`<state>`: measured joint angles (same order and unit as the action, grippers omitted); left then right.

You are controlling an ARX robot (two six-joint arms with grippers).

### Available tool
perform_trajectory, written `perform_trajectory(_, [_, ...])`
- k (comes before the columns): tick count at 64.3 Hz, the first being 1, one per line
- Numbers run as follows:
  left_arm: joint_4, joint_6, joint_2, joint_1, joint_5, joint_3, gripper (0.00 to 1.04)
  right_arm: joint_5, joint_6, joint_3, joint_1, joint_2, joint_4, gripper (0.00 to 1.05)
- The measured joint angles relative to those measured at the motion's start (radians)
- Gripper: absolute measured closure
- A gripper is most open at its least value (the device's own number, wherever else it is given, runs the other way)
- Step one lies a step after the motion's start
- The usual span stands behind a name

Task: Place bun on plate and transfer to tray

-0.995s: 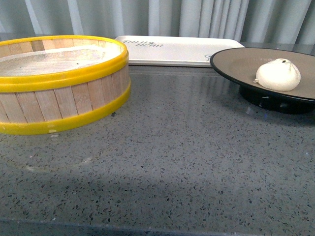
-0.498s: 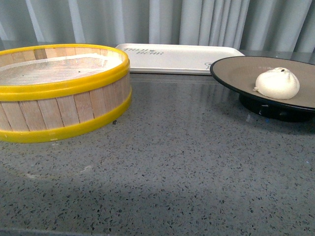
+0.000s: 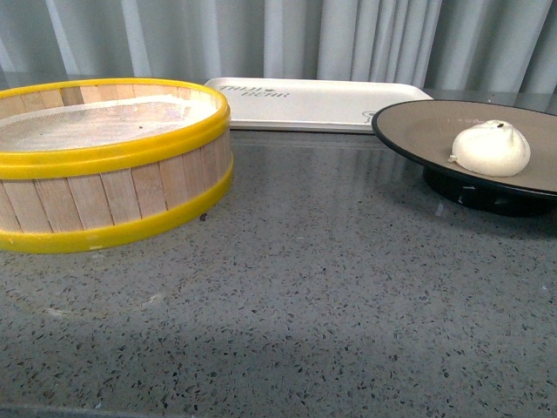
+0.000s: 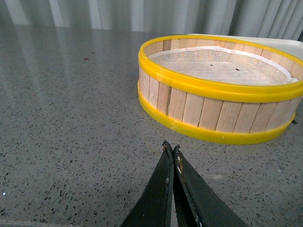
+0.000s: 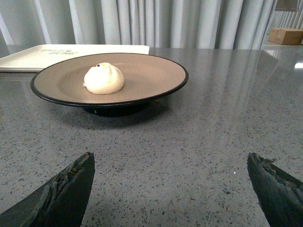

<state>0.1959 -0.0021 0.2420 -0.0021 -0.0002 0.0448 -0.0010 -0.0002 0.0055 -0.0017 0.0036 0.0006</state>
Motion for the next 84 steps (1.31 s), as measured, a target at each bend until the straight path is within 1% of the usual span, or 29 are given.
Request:
perform_trajectory(15, [-0.019,0.000,-0.071,0.000,0.000,-0.019,1.01,0.000,0.000,0.000,0.000,0.000,0.000,0.08])
perform_trajectory(19, [-0.171,0.000,-0.185,0.000,0.001,-0.019,1.01,0.000,0.000,0.000,0.000,0.000,0.000,0.08])
perform_trajectory(21, [-0.188,0.000,-0.211,0.000,0.000,-0.019,1.01,0.000,0.000,0.000,0.000,0.000,0.000,0.08])
perform_trajectory(41, [-0.195,0.000,-0.238,0.000,0.000,-0.019,1.00,0.000,0.000,0.000,0.000,0.000,0.000,0.08])
perform_trajectory(60, [-0.195,0.000,-0.238,0.000,0.000,-0.019,0.49,0.010,-0.002,0.001,0.005,0.004,-0.005,0.08])
perform_trajectory(62, [-0.195,0.000,-0.238,0.000,0.000,-0.019,0.46,0.084,-0.018,0.014,0.027,0.022,-0.040,0.08])
perform_trajectory(63, [-0.195,0.000,-0.238,0.000,0.000,-0.019,0.42,0.177,-0.037,0.038,0.056,0.049,-0.090,0.08])
perform_trajectory(64, [-0.195,0.000,-0.238,0.000,0.000,-0.019,0.41,0.228,-0.046,0.052,0.075,0.069,-0.115,0.08])
perform_trajectory(65, [-0.195,-0.001,-0.238,0.000,0.000,-0.019,0.37,0.329,-0.064,0.077,0.108,0.113,-0.153,0.08])
perform_trajectory(67, [-0.195,-0.001,-0.238,0.000,-0.001,-0.019,0.33,0.420,-0.084,0.101,0.134,0.158,-0.168,0.08])
perform_trajectory(68, [-0.195,-0.001,-0.238,0.000,-0.003,-0.019,0.30,0.488,-0.097,0.120,0.148,0.198,-0.166,0.08])
perform_trajectory(69, [-0.195,0.000,-0.238,0.000,-0.003,-0.019,0.28,0.514,-0.105,0.130,0.152,0.217,-0.161,0.08])
perform_trajectory(70, [-0.195,0.000,-0.238,0.000,-0.002,-0.019,0.24,0.555,-0.117,0.147,0.150,0.254,-0.142,0.08])
perform_trajectory(71, [-0.195,0.000,-0.238,0.000,0.001,-0.019,0.21,0.576,-0.125,0.165,0.141,0.286,-0.117,0.08])
perform_trajectory(73, [-0.195,0.000,-0.238,0.000,0.003,-0.019,0.17,0.574,-0.128,0.184,0.122,0.317,-0.089,0.08])
perform_trajectory(75, [-0.195,0.000,-0.238,0.000,0.001,-0.019,0.12,0.549,-0.124,0.214,0.085,0.357,-0.046,0.08])
perform_trajectory(76, [-0.195,0.000,-0.238,0.000,-0.001,-0.019,0.08,0.521,-0.120,0.233,0.056,0.384,-0.018,0.08])
perform_trajectory(78, [-0.195,0.000,-0.238,0.000,-0.002,-0.019,0.06,0.488,-0.113,0.251,0.024,0.409,0.011,0.08])
perform_trajectory(81, [-0.195,0.000,-0.238,0.000,-0.001,-0.019,0.06,0.386,-0.082,0.294,-0.064,0.474,0.082,0.08])
perform_trajectory(83, [-0.195,0.000,-0.238,0.000,-0.002,-0.019,0.07,0.341,-0.064,0.311,-0.102,0.503,0.104,0.08])
perform_trajectory(84, [-0.195,0.000,-0.238,0.000,-0.001,-0.019,0.07,0.308,-0.048,0.328,-0.139,0.534,0.121,0.08])
